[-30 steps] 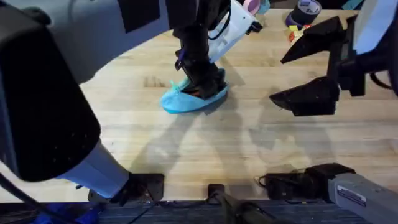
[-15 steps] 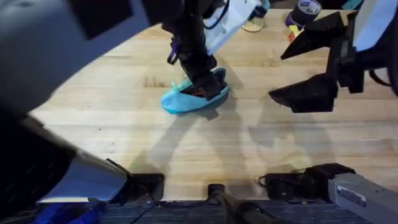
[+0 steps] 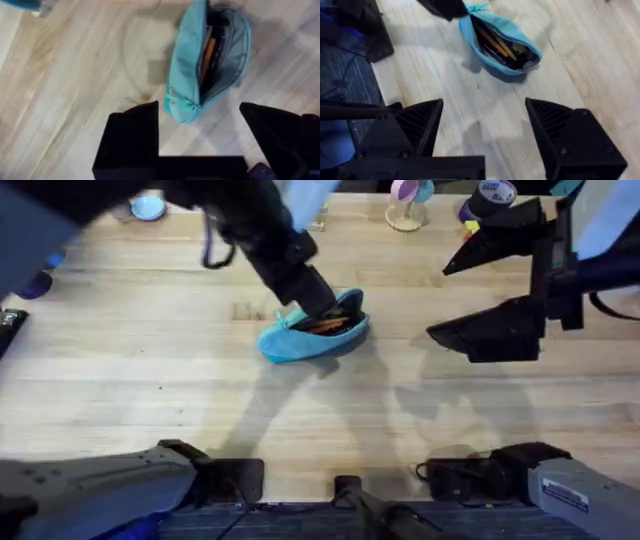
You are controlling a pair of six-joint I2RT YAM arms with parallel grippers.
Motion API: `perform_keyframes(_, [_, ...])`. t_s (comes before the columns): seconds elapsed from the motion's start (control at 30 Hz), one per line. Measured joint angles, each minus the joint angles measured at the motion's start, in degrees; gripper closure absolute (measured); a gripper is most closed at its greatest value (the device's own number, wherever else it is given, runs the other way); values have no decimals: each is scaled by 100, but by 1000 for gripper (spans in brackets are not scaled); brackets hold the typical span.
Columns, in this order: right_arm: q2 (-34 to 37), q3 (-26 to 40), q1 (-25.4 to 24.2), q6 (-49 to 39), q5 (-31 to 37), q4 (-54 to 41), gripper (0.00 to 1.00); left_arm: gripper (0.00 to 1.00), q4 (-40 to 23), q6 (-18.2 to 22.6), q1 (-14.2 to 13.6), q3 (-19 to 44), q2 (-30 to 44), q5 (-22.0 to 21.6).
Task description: Unzip the bag, pick up the pens from the table one at a time and place them inside, then zip the bag closed.
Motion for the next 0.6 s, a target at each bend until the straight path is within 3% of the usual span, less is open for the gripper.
perform_keyframes(0.4, [1, 0, 0, 0, -79, 502, 4, 23, -225, 271, 1366, 0, -242, 394])
perform_keyframes(0.6, [26, 0, 0, -1, -376, 566, 4, 23, -220, 306, 1715, 0, -242, 441])
